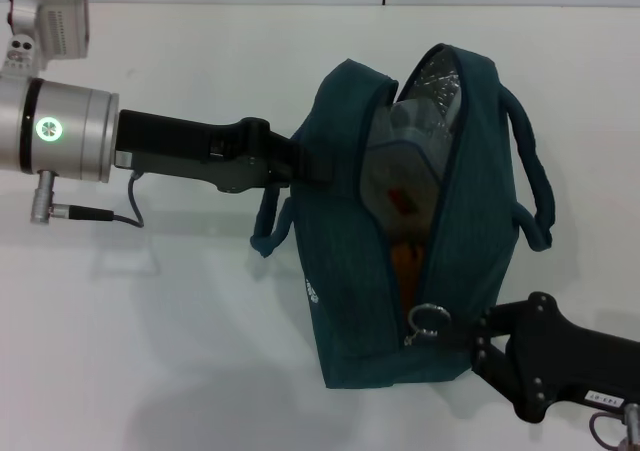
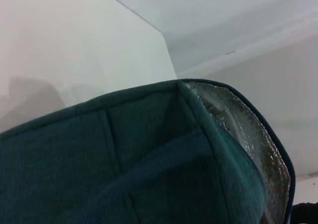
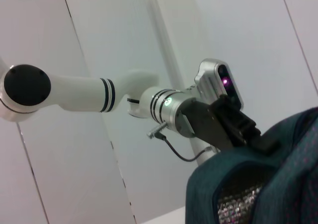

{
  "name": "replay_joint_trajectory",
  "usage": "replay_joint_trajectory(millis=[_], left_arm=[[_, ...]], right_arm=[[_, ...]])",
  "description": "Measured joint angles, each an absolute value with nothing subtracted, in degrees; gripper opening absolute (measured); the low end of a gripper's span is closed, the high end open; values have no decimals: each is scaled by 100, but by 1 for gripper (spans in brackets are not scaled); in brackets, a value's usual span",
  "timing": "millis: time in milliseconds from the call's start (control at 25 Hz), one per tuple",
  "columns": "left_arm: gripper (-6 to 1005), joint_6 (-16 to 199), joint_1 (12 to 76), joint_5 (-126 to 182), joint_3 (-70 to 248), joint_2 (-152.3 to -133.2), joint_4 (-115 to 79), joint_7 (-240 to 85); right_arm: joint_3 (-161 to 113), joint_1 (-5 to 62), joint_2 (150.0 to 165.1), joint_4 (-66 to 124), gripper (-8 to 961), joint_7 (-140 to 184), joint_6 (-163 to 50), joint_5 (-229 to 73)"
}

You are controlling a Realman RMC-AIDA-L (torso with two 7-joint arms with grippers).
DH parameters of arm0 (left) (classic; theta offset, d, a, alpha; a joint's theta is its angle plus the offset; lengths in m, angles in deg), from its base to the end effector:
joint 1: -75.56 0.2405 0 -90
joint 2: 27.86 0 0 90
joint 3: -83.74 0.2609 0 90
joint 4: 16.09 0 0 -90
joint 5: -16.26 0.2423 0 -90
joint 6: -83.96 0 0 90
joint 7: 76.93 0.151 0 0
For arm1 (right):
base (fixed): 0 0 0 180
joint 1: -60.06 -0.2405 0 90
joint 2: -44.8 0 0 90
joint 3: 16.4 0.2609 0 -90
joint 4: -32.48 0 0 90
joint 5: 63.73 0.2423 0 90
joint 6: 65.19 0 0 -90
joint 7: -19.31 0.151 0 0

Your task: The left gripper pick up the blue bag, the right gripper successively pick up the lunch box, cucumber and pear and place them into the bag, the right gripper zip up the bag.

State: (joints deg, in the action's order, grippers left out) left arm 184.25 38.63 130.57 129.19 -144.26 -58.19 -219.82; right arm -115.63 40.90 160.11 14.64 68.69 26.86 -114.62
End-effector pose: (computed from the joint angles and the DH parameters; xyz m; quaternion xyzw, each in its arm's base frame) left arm -0.2215 0.3735 0.0110 0.7794 0.5845 0.2040 0.0961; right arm 0.2865 0.2502 -0.0831 -0.9036 0.1536 0.3941 0.0679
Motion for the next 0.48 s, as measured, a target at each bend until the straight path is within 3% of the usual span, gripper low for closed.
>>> replay_joint_trajectory(millis=[480], left_arm=[[51,18391,3912,12847,12908,-14456,-5819,-21646]], right_arm=[[-11562,4000,16018,1406,0,6862,2802,-11332]])
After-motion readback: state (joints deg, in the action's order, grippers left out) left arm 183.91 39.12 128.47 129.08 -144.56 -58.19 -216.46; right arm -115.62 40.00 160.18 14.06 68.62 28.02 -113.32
